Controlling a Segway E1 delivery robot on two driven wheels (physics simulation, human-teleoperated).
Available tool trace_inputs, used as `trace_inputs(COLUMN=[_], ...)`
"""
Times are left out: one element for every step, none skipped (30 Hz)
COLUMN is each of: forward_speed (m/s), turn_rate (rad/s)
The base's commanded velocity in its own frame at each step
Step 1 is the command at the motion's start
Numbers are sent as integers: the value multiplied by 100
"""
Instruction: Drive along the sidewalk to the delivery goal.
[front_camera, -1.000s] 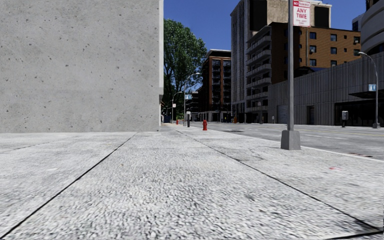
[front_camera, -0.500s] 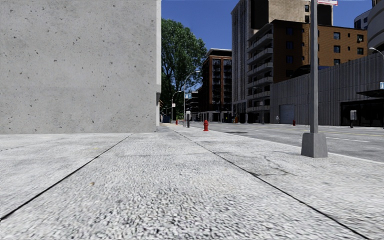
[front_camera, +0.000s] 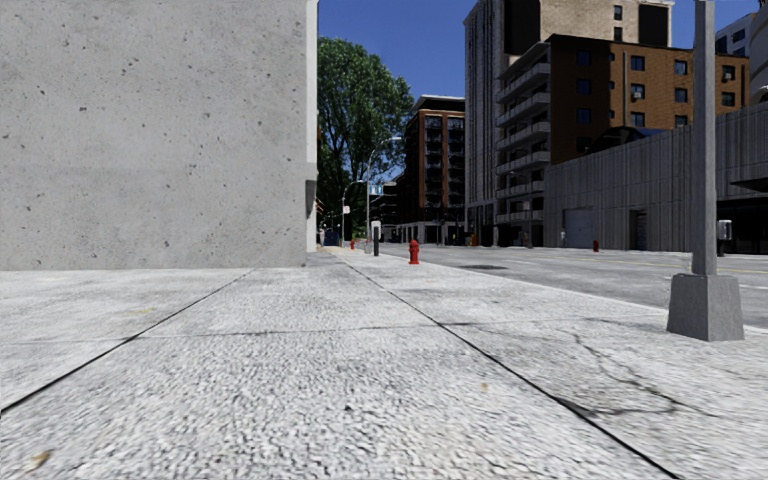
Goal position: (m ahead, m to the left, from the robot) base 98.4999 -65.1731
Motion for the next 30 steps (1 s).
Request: trace_inputs(forward_speed=[200, 200, 200, 200, 200, 200, 200, 200, 200, 200, 200, 200, 200, 200, 200, 200, 200, 200, 200, 200, 200, 200, 200, 200, 200, 200, 200, 200, 200, 200], turn_rate=[0, 0, 0, 0, 0, 0, 0, 0, 0, 0, 0, 0, 0, 0, 0, 0, 0, 0, 0, 0, 0, 0, 0, 1, 1, 18, 28, 30, 31, 31])
